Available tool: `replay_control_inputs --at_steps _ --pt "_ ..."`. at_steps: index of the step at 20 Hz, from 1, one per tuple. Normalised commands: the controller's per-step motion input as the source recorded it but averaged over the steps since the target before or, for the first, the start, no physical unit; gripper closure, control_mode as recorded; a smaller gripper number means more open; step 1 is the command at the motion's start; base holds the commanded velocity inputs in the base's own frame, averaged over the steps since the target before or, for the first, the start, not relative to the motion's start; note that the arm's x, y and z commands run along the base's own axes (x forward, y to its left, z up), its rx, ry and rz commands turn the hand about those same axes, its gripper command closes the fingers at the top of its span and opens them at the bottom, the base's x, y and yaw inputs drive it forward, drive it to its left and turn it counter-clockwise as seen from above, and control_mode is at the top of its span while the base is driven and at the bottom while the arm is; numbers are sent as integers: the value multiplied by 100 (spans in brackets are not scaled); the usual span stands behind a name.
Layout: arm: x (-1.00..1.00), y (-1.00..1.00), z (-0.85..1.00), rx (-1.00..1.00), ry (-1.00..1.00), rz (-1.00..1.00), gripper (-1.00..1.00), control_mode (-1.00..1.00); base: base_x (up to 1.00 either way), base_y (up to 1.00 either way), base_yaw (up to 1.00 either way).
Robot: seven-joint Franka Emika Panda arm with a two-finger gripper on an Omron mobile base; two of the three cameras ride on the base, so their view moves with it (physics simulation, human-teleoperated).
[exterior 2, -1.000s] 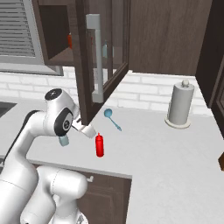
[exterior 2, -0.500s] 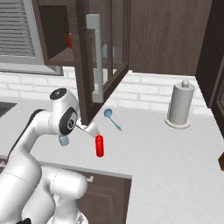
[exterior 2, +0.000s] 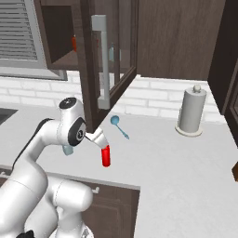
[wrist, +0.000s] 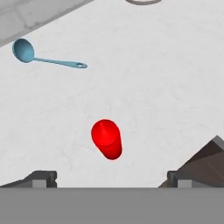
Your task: Put the shaker and condiment bottle from the counter next to their counterparts in the cabinet.
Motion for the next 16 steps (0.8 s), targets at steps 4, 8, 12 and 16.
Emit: replay_control_inputs --at_steps 4,8,12,16 --pt "0 0 -28 0 0 0 -100 -100 0 0 0" --pt "1 0 -21 0 0 0 -100 -100 0 0 0" --pt "9 0 -16 0 0 0 -100 -100 0 0 0" --pt "13 0 -12 0 0 0 -100 -100 0 0 0"
